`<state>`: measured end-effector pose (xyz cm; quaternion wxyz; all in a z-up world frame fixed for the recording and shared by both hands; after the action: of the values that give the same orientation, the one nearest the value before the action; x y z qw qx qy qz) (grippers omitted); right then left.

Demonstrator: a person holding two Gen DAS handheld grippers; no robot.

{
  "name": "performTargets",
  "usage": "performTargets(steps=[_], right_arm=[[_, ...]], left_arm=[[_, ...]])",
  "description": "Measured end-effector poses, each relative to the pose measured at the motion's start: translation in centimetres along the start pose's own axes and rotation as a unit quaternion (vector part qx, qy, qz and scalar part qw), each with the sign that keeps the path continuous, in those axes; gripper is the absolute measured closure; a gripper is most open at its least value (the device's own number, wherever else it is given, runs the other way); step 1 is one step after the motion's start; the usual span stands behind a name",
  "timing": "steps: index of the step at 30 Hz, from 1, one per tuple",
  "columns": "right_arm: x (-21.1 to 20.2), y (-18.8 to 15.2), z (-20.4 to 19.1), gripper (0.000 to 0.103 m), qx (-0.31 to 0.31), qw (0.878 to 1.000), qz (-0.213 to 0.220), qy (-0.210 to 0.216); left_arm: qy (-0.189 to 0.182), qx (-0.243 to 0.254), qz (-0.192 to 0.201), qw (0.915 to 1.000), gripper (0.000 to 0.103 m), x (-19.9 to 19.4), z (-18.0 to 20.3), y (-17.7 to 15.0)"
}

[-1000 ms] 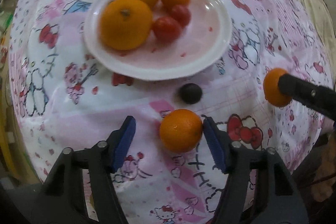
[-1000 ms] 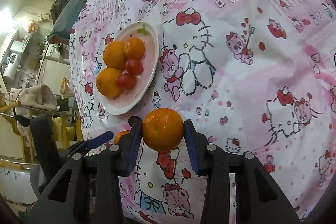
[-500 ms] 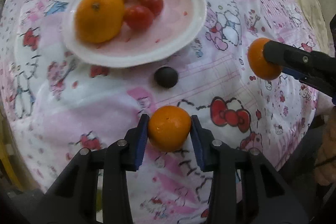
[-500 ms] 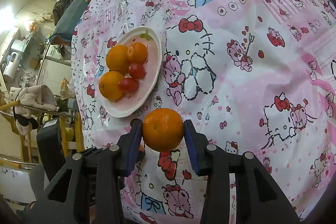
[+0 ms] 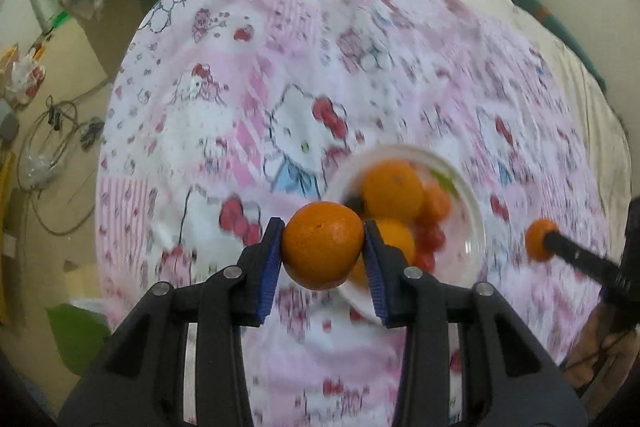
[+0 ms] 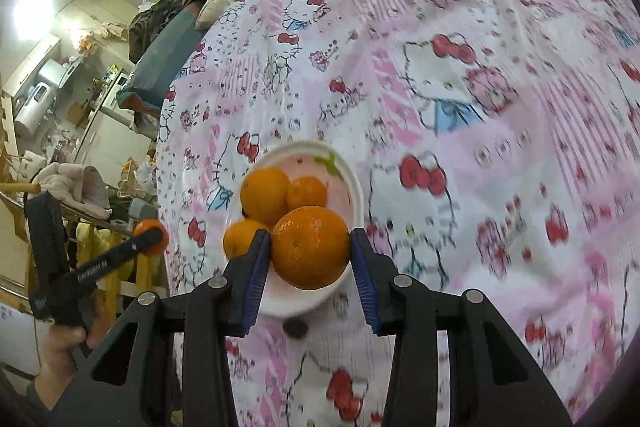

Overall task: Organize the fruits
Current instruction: 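Lower both mandarins onto the plate and open both grippers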

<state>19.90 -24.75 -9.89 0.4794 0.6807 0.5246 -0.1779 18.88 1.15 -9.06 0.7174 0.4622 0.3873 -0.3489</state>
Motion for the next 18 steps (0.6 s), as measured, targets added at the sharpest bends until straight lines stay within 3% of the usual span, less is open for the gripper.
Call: performTargets(steps=[4, 11, 18], right_arm=[[2.2, 1.3, 0.2, 0.061, -0.022, 1.000, -0.010, -0.008], [7.1, 1.2, 0.7, 0.061, -0.042, 0.997, -0.058, -0.013], [9.4, 0.1, 0.3, 0.059, -0.055, 0.995, -0.087, -0.013]], left_arm=[[0.001, -0.013, 0.014, 0.9998, 0.068, 2.7, -0.4, 2.1], [-0.032, 0.008, -0.035, 0.9988, 0.068, 7.1, 2.4, 1.6], [-0.031, 0.003, -0.076, 0.9966, 0.067, 9.3, 2.7, 0.1]])
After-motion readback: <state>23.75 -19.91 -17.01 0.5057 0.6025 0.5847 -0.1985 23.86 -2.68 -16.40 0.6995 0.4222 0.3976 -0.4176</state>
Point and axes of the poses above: each gripper's, at about its wrist camera, not at the fingertips, and x roughly the way its jaws point, z to its right, y to its top, the point moved 9 cm from there along x, roughly the way its jaws point, and after that the axes turned 9 degrees about -x, right-handed, at the moved point
